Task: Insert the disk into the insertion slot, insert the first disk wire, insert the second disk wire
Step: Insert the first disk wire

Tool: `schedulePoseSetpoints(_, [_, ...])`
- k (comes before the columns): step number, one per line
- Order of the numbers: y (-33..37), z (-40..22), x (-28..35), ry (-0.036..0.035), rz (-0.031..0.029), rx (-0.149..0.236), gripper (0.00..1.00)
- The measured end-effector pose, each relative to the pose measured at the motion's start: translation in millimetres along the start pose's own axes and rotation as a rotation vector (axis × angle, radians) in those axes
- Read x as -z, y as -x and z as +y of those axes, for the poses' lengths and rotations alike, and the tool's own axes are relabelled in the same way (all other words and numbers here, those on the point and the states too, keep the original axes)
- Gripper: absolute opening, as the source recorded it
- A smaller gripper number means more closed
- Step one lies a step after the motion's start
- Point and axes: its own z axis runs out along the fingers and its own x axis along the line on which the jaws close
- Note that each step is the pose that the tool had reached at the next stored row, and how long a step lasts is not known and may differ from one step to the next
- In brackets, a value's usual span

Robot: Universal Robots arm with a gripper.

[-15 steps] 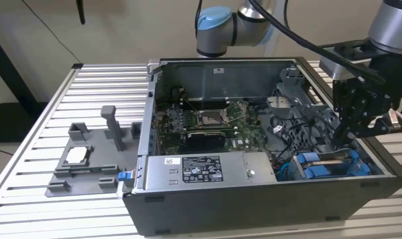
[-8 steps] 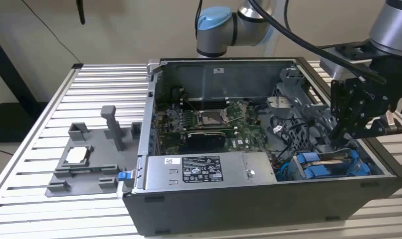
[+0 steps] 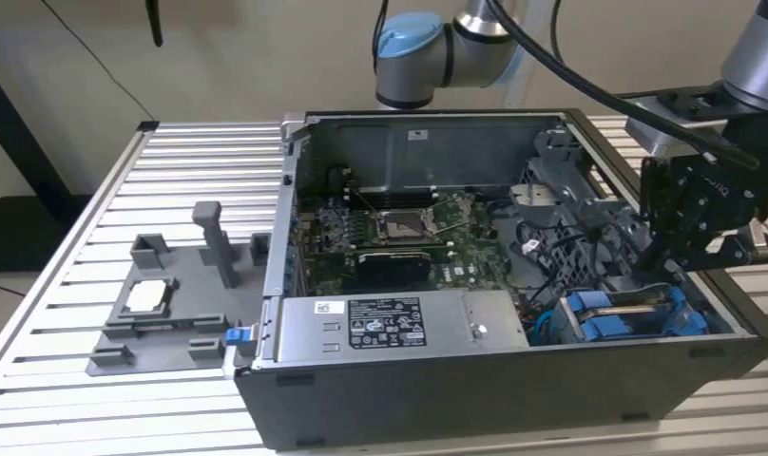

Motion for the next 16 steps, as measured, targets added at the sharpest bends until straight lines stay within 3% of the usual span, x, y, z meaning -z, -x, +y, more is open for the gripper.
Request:
schedulePoseSetpoints(4, [-2.8, -0.5, -3.0, 0.0061, -0.0001, -0.005, 0.19])
schedulePoseSetpoints(8, [-6.0, -3.8, -4.5, 0.0070, -0.0016, -0.005, 0.19])
schedulePoseSetpoints(16, [-6.1, -4.1, -5.8, 0.0071, -0.0022, -0.005, 0.19])
